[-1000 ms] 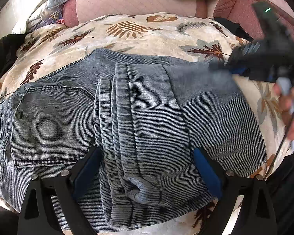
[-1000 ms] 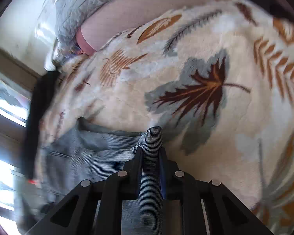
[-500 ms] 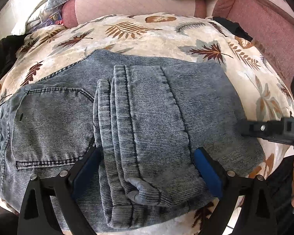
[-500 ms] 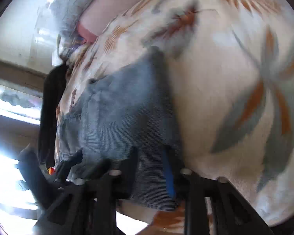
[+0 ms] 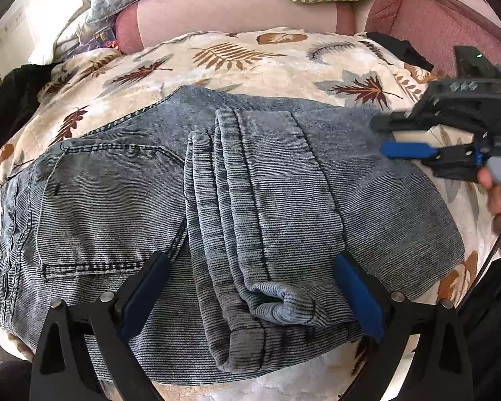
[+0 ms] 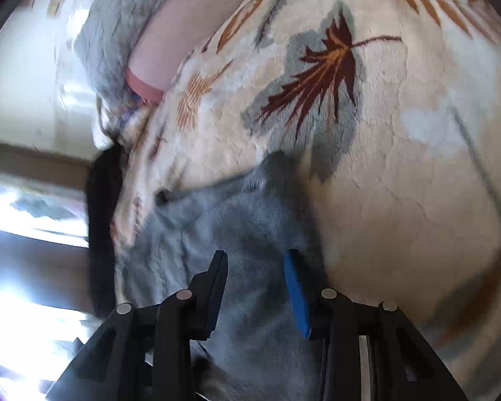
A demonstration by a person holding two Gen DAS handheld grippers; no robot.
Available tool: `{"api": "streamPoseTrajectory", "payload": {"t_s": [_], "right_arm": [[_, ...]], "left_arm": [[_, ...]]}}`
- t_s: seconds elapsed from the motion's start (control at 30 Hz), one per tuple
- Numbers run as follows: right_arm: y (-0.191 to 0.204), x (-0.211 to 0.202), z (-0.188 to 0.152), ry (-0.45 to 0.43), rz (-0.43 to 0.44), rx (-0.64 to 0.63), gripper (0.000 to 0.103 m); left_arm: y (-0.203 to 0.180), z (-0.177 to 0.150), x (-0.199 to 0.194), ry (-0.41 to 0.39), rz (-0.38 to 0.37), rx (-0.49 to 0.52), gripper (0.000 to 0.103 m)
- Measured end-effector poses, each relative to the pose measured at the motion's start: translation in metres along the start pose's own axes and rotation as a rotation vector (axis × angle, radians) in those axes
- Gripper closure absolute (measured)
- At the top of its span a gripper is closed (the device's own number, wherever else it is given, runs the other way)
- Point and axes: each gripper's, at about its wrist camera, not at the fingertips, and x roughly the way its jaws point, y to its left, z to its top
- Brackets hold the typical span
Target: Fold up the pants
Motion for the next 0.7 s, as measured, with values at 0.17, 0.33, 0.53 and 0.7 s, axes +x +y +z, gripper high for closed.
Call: {"api": "streamPoseTrajectory", "payload": {"t_s": [0.17, 0.33, 0.53, 0.7], "right_arm": [[0.010, -0.041, -0.035, -0.031, 0.044, -0.027, 0.063], [-0.016, -0.031, -0.067, 0.038, -0.004, -0.019, 0.056], [0.022, -0.056, -0.041, -0.004, 0.016, -0.077, 0.056], [0.030, -0.032, 0.010, -0.028, 0.043, -0.044, 0.055]], "left_arm": [[0.000, -0.004, -0.001, -0.025, 0.001, 0.004, 0.003], [0.000, -0.002, 0.000, -0.030, -0.006, 0.003, 0.003], [0.000, 0.004, -0.030, -0.126, -0.037, -0.018, 0.003], [-0.004, -0.001, 0.000, -0.023, -0.010, 0.017, 0.003]]}}
